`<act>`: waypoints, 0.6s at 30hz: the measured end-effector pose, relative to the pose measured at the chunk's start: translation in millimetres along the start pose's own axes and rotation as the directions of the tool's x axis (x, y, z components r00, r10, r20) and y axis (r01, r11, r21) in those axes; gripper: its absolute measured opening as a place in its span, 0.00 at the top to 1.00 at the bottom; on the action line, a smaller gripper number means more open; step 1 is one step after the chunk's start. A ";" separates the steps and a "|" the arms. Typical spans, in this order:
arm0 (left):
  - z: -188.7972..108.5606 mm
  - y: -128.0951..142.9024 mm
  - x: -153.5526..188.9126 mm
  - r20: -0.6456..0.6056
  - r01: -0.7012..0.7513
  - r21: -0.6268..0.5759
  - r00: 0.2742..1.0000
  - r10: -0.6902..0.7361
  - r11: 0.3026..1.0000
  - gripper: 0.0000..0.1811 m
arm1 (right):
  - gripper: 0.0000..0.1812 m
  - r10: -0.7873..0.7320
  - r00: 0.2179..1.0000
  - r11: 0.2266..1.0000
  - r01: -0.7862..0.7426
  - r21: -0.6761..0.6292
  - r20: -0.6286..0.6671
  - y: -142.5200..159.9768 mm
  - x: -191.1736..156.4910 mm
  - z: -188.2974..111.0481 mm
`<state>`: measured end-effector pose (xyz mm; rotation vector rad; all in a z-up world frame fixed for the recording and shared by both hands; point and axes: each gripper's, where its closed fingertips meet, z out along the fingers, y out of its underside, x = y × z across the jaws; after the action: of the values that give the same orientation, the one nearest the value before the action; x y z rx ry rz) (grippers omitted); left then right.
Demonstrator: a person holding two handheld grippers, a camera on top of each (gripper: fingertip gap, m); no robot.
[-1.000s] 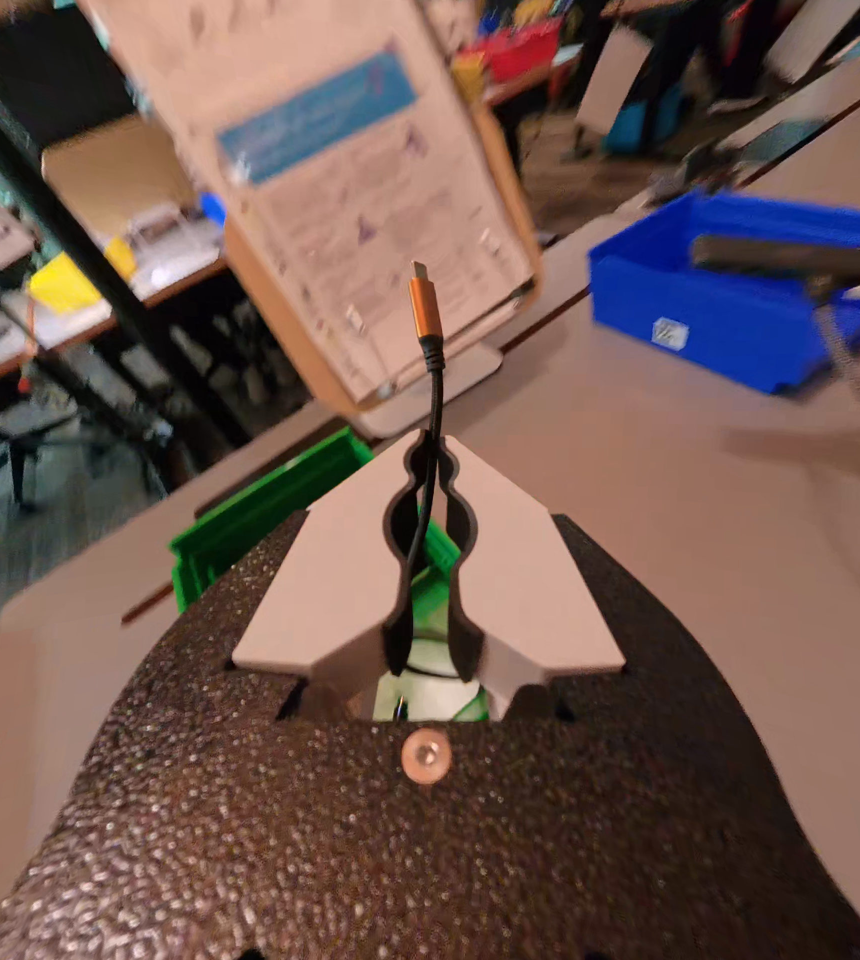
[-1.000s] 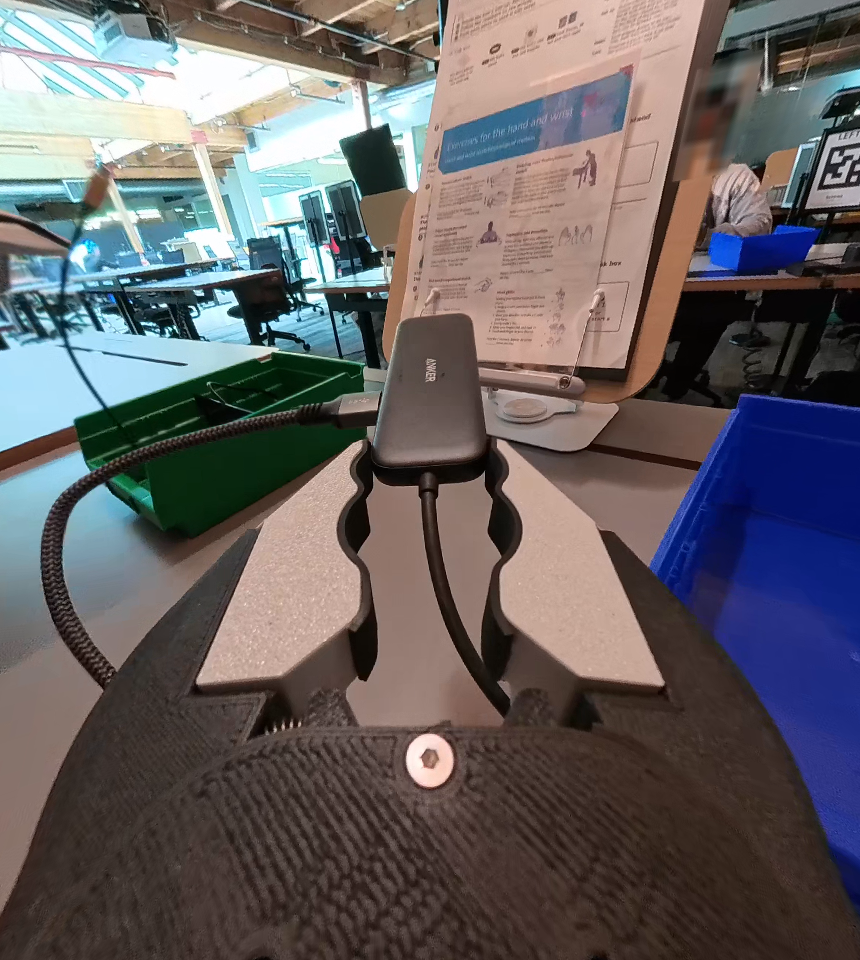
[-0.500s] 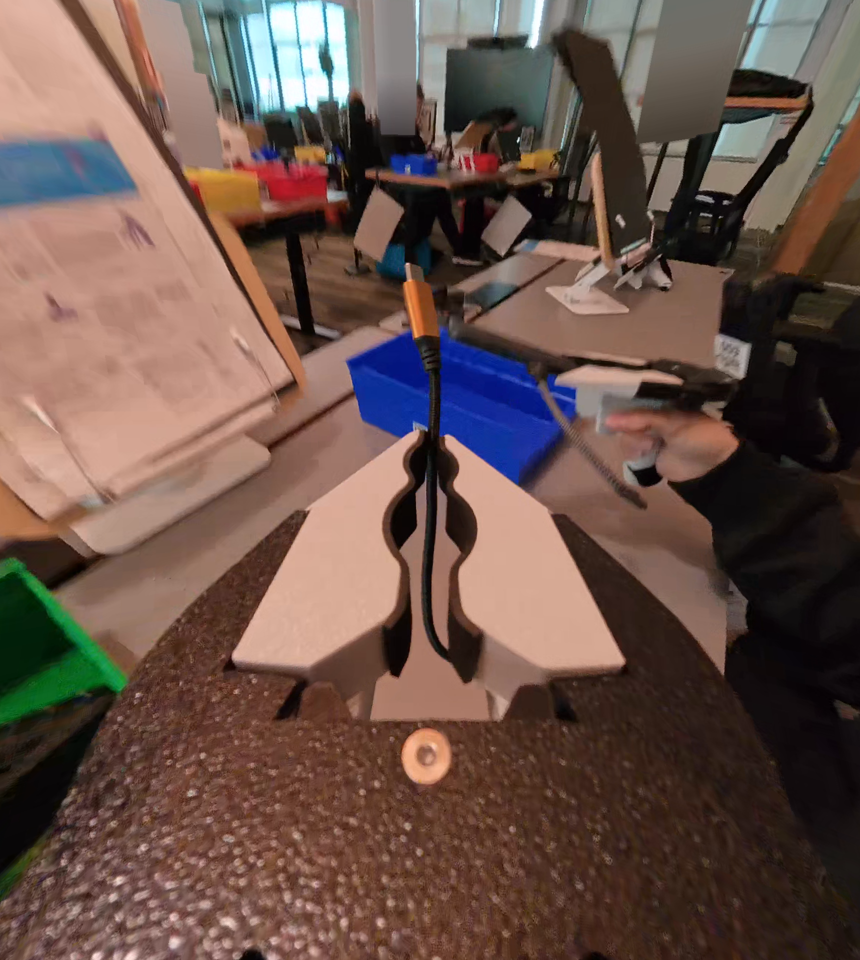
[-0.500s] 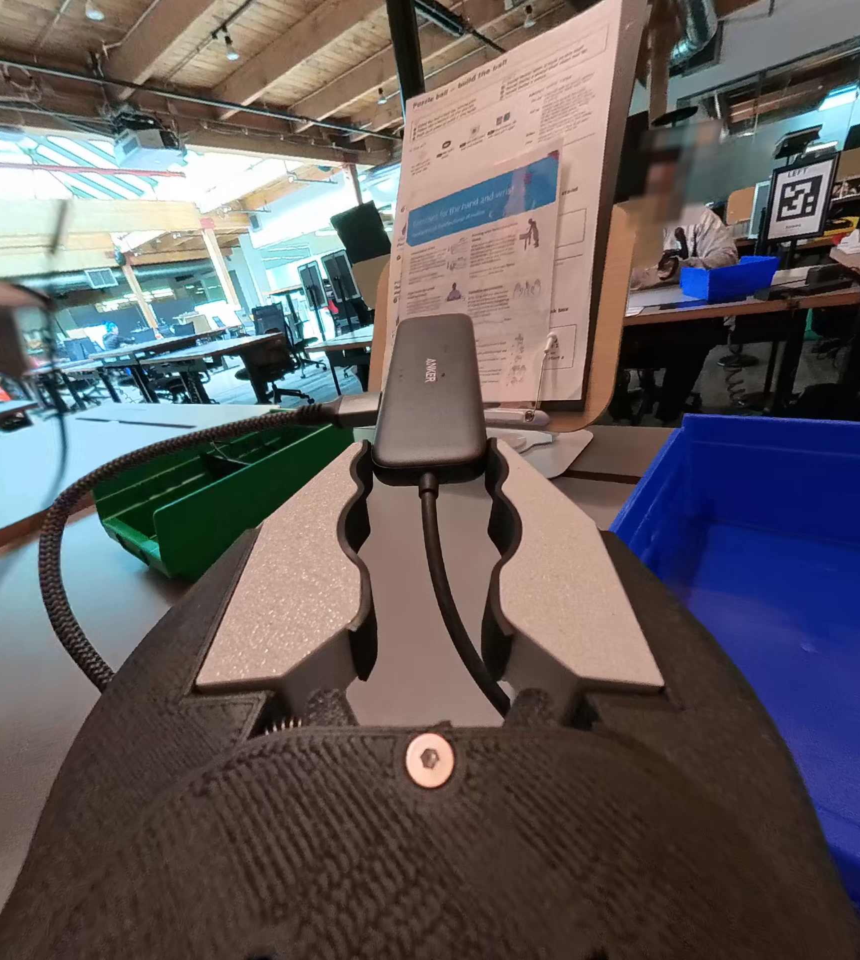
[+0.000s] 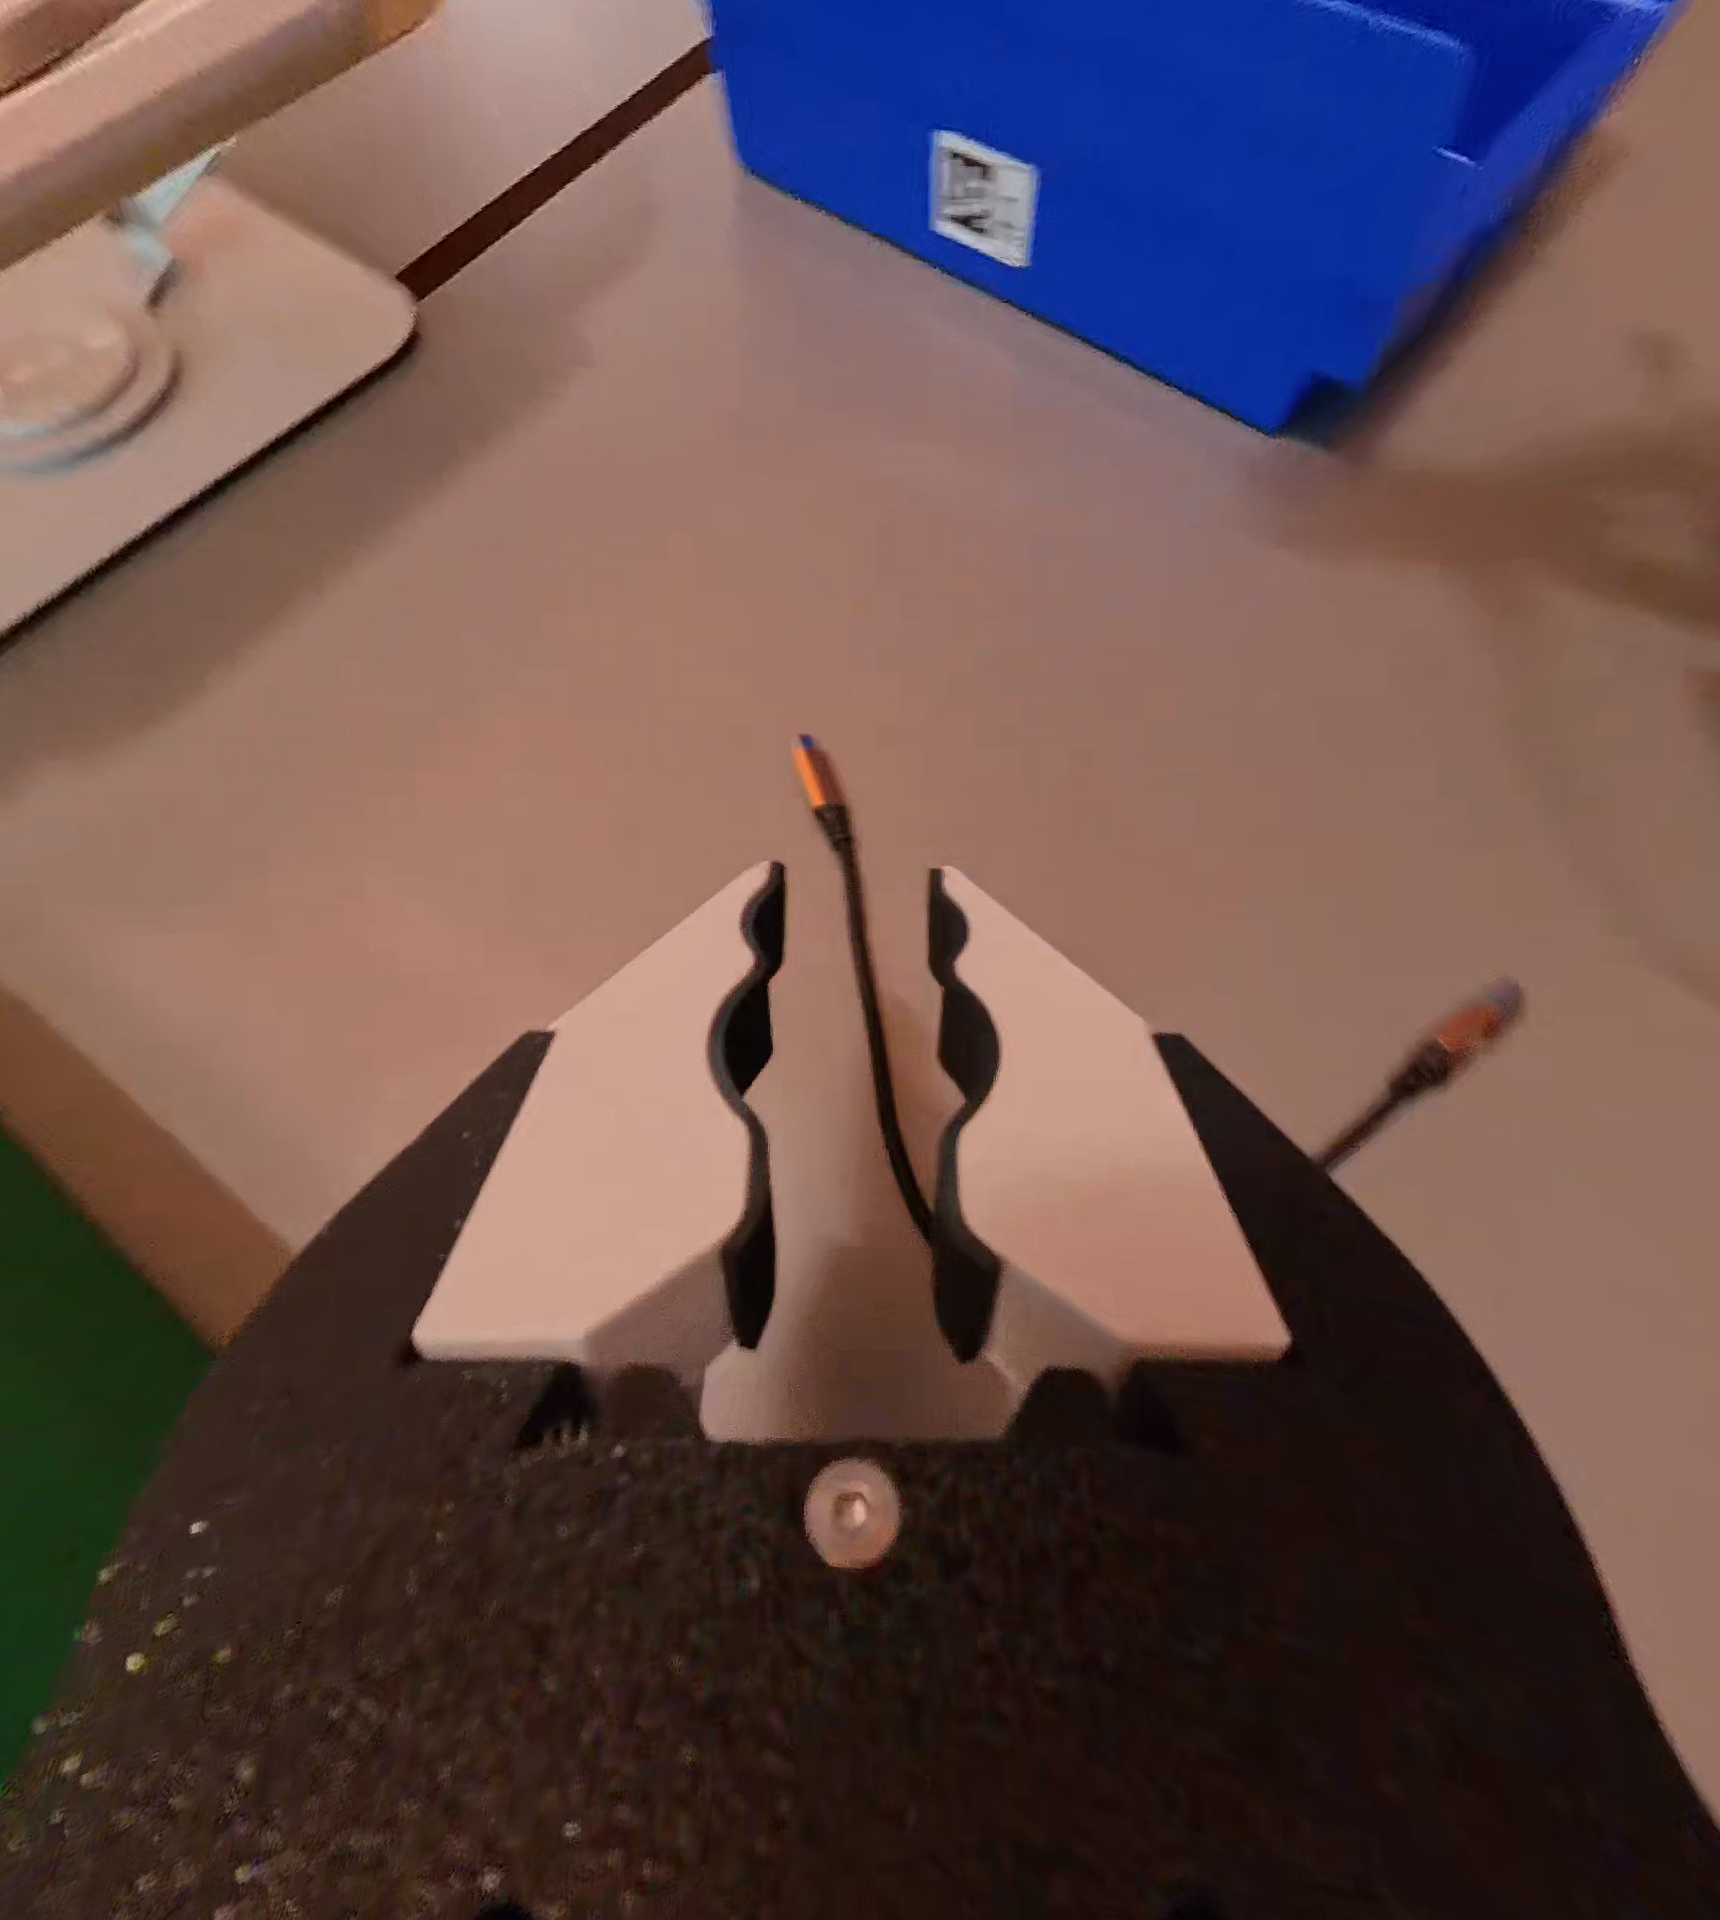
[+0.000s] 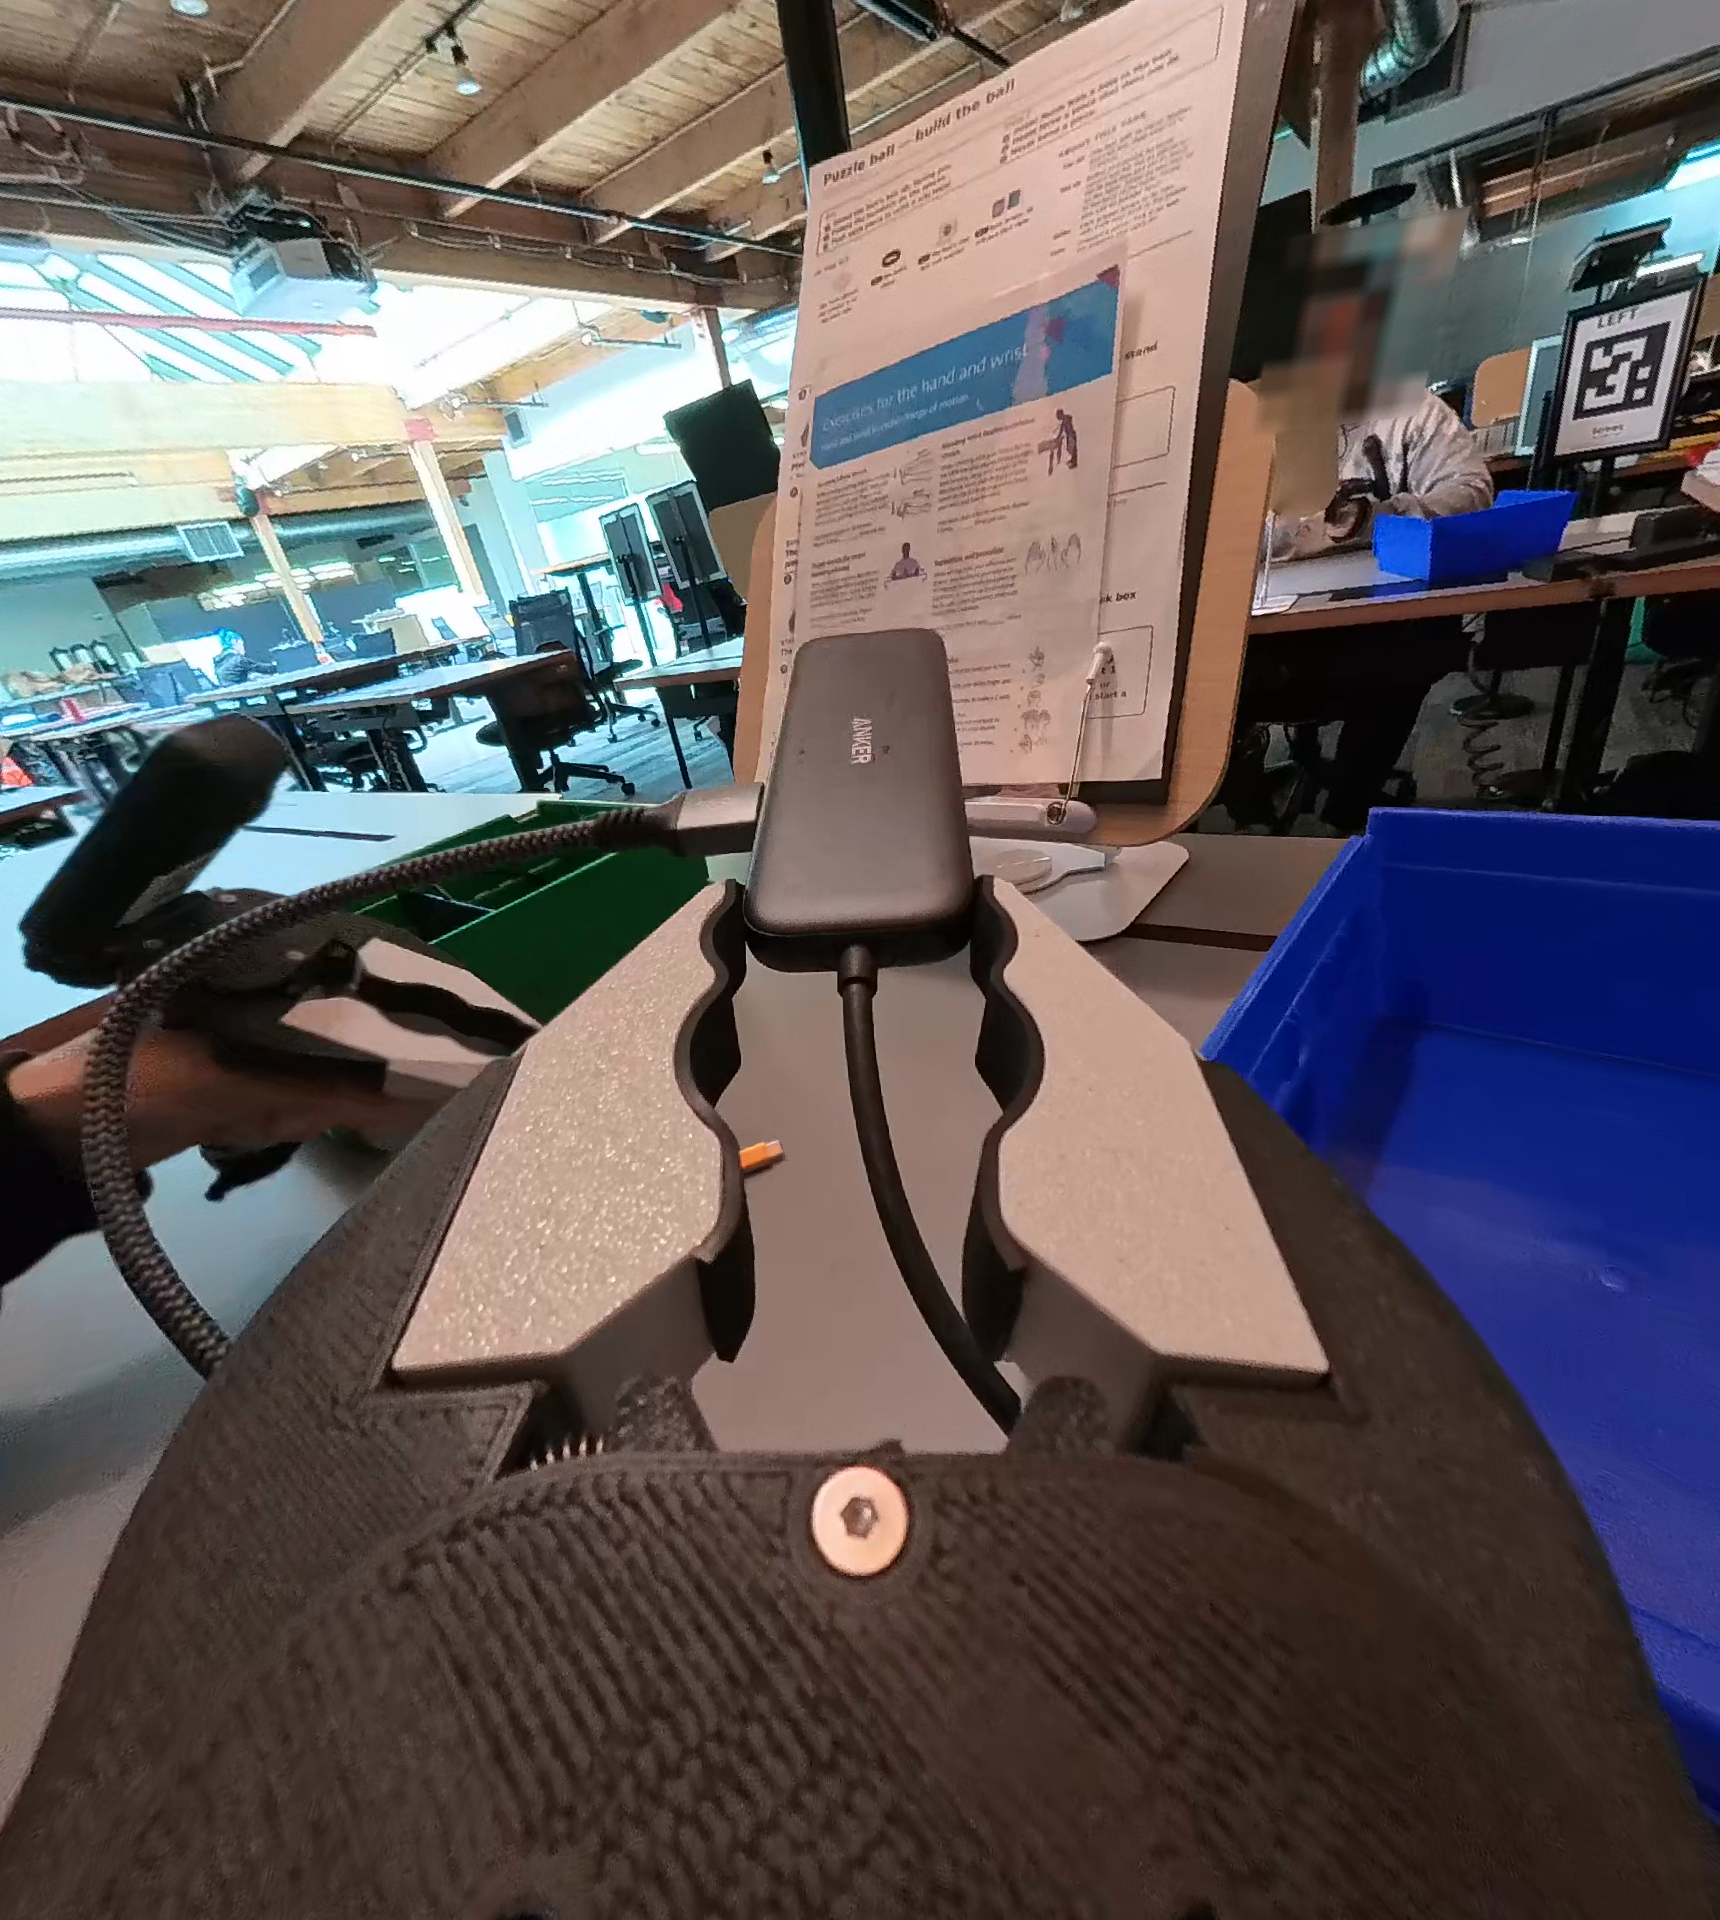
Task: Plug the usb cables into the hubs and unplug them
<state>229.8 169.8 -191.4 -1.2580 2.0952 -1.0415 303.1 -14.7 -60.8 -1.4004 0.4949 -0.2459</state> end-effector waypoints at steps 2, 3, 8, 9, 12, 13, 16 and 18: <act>-3.2 1.4 24.2 -0.102 -0.124 0.001 0.987 0.123 0.992 0.80 | 0.76 0.003 1.000 1.000 -0.003 0.002 0.003 -0.4 1.1 -0.3; -4.6 6.5 46.3 -0.209 -0.198 0.004 0.958 0.194 0.980 0.81 | 0.76 0.005 1.000 1.000 -0.005 0.004 0.002 -0.9 2.0 -0.5; 5.0 58.4 118.1 -0.464 -0.535 -0.032 0.756 0.462 0.844 0.81 | 0.76 0.011 1.000 1.000 -0.011 0.009 -0.006 -1.6 4.4 -1.0; 9.1 64.5 124.3 -0.457 -0.601 -0.014 0.715 0.529 0.799 0.82 | 0.76 0.006 1.000 1.000 -0.006 0.006 -0.007 -1.0 4.0 -0.9; 16.5 63.8 138.1 -0.408 -0.676 0.069 0.652 0.639 0.734 0.86 | 0.76 -0.009 1.000 1.000 0.009 -0.004 -0.008 0.4 2.8 -0.2; 18.6 62.2 138.1 -0.395 -0.670 0.071 0.661 0.638 0.739 0.86 | 0.76 -0.009 1.000 1.000 0.009 -0.005 -0.004 0.6 2.0 0.1; 22.6 61.3 137.9 -0.394 -0.625 0.068 0.699 0.597 0.777 0.90 | 0.76 -0.001 1.000 1.000 0.001 -0.001 0.006 0.2 -0.1 0.9; 23.6 62.0 138.5 -0.398 -0.596 0.066 0.720 0.568 0.801 0.95 | 0.76 -0.005 1.000 1.000 0.005 -0.004 0.009 0.4 -1.3 1.3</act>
<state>150.4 56.3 -257.8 -0.3303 2.5995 -0.9801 302.5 -12.9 -60.8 -1.4058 0.4847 -0.2425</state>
